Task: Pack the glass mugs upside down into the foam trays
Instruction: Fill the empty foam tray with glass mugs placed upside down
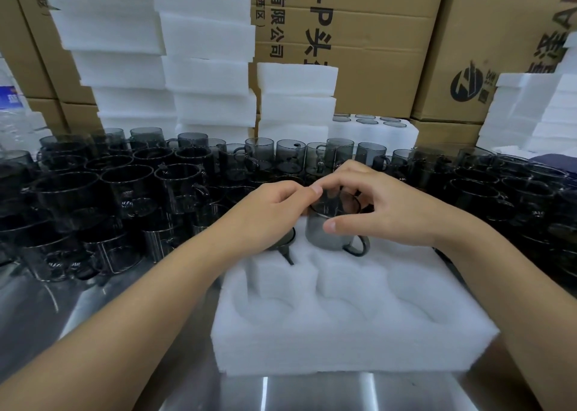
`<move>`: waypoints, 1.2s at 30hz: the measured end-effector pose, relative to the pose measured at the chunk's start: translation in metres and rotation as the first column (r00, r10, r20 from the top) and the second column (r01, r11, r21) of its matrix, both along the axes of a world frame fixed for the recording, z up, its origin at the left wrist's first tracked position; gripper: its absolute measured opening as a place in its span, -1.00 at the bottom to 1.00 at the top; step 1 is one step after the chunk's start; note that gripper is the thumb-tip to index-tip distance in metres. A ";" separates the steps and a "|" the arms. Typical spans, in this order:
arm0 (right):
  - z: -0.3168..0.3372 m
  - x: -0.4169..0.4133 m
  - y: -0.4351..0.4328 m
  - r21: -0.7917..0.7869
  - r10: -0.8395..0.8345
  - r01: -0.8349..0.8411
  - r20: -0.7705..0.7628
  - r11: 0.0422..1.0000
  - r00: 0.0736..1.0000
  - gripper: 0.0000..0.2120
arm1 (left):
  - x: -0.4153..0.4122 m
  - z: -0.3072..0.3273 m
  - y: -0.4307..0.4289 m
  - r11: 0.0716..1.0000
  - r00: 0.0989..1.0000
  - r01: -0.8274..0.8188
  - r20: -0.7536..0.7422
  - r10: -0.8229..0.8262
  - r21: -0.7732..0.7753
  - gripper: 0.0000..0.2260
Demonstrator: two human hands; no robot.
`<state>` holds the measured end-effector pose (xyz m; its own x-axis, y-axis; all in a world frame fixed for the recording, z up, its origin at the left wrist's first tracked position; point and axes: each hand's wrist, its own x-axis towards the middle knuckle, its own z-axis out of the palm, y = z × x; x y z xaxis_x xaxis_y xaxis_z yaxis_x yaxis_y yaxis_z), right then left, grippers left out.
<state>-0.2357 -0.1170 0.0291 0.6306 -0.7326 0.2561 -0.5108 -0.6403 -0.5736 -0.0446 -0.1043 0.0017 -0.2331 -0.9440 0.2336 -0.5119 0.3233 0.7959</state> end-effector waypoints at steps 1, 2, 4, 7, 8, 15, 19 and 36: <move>0.000 0.000 0.000 0.000 -0.004 0.004 -0.022 1.000 1.000 -0.68 | 0.000 0.000 0.000 1.000 1.000 -0.006 0.003 0.006 0.010 -0.66; -0.001 0.001 0.000 0.003 -0.007 0.007 -0.055 1.000 0.998 -0.67 | 0.000 0.000 -0.001 1.000 1.000 -0.016 0.010 0.016 0.021 -0.70; -0.003 0.003 0.000 0.020 -0.005 0.008 -0.131 1.000 0.991 -0.66 | 0.001 0.001 -0.002 0.999 1.000 -0.024 0.008 0.024 0.043 -0.81; -0.005 0.003 0.000 0.030 0.000 0.007 -0.203 1.000 0.979 -0.67 | 0.004 0.003 -0.003 0.996 1.000 0.016 -0.021 -0.014 0.091 -0.88; -0.004 0.003 0.001 0.033 0.000 0.007 -0.208 0.999 0.978 -0.68 | 0.005 0.004 -0.003 0.994 0.999 0.034 -0.028 -0.031 0.105 -0.87; -0.009 0.002 -0.011 0.018 -0.171 0.171 -0.008 0.985 0.985 -0.82 | 0.011 0.005 -0.005 0.976 0.989 0.140 -0.067 -0.130 0.164 -0.75; -0.020 0.005 -0.015 -0.174 -0.222 0.196 -0.149 0.965 0.963 -0.90 | 0.013 0.002 -0.006 0.975 0.989 0.148 -0.050 -0.141 0.168 -0.67; -0.017 0.000 -0.025 -0.431 -0.453 0.447 0.097 0.784 0.886 -0.78 | 0.013 -0.002 -0.009 0.975 0.983 0.178 -0.062 -0.172 0.131 -0.69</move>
<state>-0.2359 -0.1416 0.0121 0.2617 -0.7506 0.6067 -0.8076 -0.5145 -0.2882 -0.0319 -0.1132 -0.0007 -0.3888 -0.9132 0.1217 -0.4157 0.2918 0.8614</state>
